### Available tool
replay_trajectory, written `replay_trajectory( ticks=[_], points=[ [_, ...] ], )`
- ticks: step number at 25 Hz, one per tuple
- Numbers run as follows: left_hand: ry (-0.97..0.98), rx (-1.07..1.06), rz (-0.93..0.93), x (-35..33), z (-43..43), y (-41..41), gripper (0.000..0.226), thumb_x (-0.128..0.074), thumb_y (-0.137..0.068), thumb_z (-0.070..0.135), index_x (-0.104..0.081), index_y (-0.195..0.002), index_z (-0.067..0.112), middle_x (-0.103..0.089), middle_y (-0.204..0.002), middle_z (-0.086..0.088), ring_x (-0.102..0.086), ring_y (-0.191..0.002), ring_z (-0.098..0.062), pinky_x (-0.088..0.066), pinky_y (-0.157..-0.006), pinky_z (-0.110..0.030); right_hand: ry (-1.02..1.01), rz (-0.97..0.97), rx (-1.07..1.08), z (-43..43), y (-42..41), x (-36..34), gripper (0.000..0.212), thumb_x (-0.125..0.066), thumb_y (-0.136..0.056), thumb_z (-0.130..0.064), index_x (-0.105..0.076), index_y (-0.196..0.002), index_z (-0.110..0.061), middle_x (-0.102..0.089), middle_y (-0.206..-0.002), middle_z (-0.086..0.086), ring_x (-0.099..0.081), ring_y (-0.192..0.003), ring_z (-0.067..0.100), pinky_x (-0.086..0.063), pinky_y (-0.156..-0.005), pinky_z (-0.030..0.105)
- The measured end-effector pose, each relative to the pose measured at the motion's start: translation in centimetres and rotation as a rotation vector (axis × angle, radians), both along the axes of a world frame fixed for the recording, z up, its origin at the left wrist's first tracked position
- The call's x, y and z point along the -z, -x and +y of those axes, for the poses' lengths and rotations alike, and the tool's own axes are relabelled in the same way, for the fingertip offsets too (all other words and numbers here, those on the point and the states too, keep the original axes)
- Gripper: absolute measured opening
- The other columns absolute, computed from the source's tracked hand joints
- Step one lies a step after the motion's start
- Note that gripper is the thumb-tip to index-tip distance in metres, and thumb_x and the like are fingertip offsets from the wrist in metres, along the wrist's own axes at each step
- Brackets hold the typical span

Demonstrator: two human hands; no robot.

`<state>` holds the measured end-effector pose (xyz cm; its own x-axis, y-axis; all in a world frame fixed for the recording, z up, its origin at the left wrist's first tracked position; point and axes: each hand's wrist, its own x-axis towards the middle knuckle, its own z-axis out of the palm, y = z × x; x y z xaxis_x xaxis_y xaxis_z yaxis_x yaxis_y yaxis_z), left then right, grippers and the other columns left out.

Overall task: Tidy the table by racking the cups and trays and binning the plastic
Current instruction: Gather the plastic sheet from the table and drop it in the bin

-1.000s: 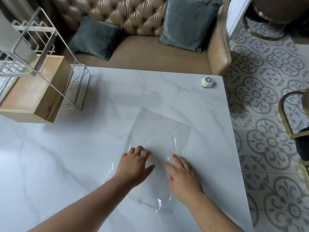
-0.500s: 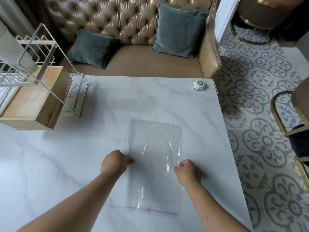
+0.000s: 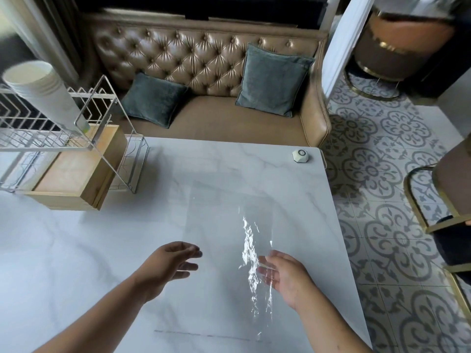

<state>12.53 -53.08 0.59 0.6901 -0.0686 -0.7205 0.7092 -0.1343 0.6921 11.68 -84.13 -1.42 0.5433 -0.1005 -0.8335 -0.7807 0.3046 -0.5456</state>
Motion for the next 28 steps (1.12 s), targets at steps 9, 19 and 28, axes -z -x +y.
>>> replay_trajectory(
  ticks=[9, 19, 28],
  points=[
    [-0.179, -0.156, -0.204, -5.8, 3.2, -1.5, 0.012, -0.077, -0.096, 0.026, -0.081, -0.090, 0.016, -0.077, -0.077, 0.003, -0.059, -0.066, -0.017, -0.045, -0.064, -0.031, 0.190, -0.132, -0.108, -0.1, -3.3, -7.8, 0.010, -0.074, -0.091, -0.016, -0.078, -0.099, -0.010, -0.066, -0.083, 0.006, -0.055, -0.068, 0.021, -0.049, -0.064, 0.031],
    [-0.088, -0.126, -0.157, -10.0, 4.5, -2.4, 0.006, -0.084, -0.089, 0.030, -0.085, -0.090, 0.024, -0.049, -0.057, 0.000, -0.045, -0.047, -0.015, -0.035, -0.053, -0.026, 0.157, -0.209, -0.104, -1.7, -3.8, -13.9, 0.016, -0.077, -0.089, -0.019, -0.077, -0.103, -0.010, -0.030, -0.052, -0.005, -0.019, -0.040, 0.011, -0.014, -0.040, 0.020],
    [0.080, -0.196, -0.109, -12.8, 2.6, -2.7, 0.026, -0.072, -0.099, 0.034, -0.071, -0.114, 0.012, -0.085, -0.102, -0.004, -0.082, -0.081, -0.023, -0.064, -0.073, -0.038, 0.044, -0.312, -0.065, -0.2, -3.3, -17.1, 0.006, -0.065, -0.098, -0.014, -0.067, -0.100, -0.009, -0.081, -0.091, 0.012, -0.073, -0.067, 0.026, -0.056, -0.056, 0.032]
  ],
)
